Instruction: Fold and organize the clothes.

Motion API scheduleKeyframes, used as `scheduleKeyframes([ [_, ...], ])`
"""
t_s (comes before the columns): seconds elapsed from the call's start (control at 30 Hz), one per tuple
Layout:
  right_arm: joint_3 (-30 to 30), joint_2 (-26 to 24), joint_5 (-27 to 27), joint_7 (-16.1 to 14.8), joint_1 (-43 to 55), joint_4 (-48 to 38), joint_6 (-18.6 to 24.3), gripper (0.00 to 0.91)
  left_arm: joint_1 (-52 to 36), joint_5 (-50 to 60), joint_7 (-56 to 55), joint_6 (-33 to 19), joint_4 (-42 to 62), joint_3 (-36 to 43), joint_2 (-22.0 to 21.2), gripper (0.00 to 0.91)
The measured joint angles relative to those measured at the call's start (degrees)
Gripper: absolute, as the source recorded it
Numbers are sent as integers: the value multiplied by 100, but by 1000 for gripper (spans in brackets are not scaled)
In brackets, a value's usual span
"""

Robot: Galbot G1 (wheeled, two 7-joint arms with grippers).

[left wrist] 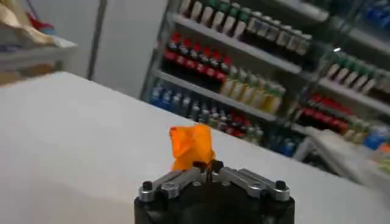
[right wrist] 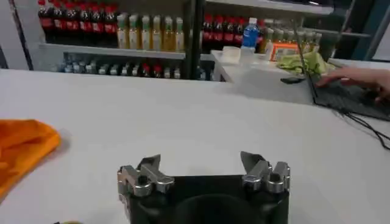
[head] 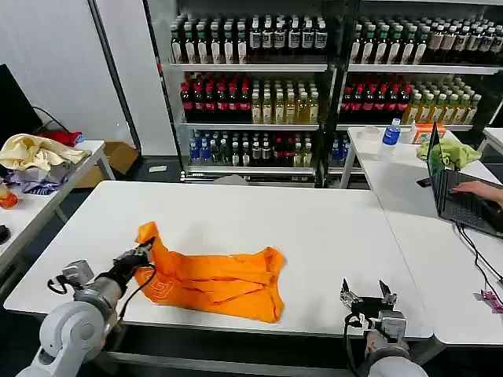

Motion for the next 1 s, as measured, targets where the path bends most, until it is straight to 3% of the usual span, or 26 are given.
scheduleKeyframes([
  [0.67, -42, 59, -45, 4, 19, -69, 2, 907, -250, -267, -156, -76, -76, 1421, -738, 10],
  [0.73, -42, 60, -45, 6, 2, -54, 2, 907, -272, -200, -139, -77, -22, 1547, -798, 121],
  [0.77, -41, 59, -46, 7, -4, -48, 2, 907, -272, -167, -130, -72, -6, 1608, -821, 715],
  [0.8, -41, 59, -47, 8, -9, -41, 2, 907, -272, -128, -120, -61, 1, 1665, -836, 877],
  [1.0, -29, 86, -52, 22, 6, 14, -20, 907, -310, -6, -51, 50, -3, 1916, -893, 907],
])
